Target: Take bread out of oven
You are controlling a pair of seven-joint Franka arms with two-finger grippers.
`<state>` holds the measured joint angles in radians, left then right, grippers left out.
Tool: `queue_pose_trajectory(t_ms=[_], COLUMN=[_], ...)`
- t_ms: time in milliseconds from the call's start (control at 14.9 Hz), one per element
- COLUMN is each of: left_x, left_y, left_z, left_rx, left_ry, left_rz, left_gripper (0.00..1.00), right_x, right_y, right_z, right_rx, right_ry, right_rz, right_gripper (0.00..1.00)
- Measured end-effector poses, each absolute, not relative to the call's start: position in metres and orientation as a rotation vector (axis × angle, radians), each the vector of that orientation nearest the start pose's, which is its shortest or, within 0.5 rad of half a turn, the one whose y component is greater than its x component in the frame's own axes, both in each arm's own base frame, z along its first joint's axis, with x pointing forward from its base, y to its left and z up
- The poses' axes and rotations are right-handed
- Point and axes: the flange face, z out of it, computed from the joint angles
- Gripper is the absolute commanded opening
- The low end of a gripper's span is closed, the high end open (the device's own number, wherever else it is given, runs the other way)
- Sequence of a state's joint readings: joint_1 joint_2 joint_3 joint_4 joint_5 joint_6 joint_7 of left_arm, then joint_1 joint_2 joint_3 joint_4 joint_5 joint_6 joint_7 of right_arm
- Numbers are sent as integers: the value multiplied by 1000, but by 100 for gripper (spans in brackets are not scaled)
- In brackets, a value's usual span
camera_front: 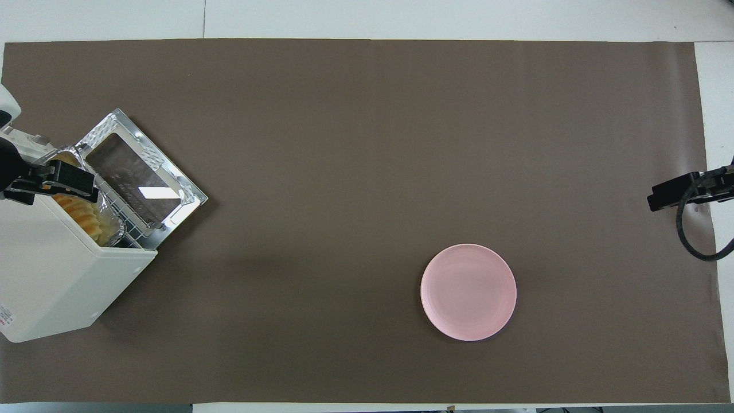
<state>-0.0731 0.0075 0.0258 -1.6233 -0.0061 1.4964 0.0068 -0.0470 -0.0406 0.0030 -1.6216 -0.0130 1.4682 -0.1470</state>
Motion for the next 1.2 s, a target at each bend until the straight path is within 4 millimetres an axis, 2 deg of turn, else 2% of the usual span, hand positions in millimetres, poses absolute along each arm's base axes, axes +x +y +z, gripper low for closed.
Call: queue_pose_trajectory(t_ms=[937, 1070, 1204], left_x=[545, 552, 573], left_y=[-24, -28, -42], left_z=[591, 589, 582], left_rx=[-3137, -3134, -3115], left_ry=[70, 14, -70], left_rz=[206, 215, 274], left_gripper=[100, 100, 100], right_x=[529, 529, 529], right_y=[-25, -25, -25], right_z=[615, 615, 615], right_rx=[-3135, -3135, -3135], right_ry=[-161, -161, -161], right_rz=[178, 178, 178], right_gripper=[100, 100, 100])
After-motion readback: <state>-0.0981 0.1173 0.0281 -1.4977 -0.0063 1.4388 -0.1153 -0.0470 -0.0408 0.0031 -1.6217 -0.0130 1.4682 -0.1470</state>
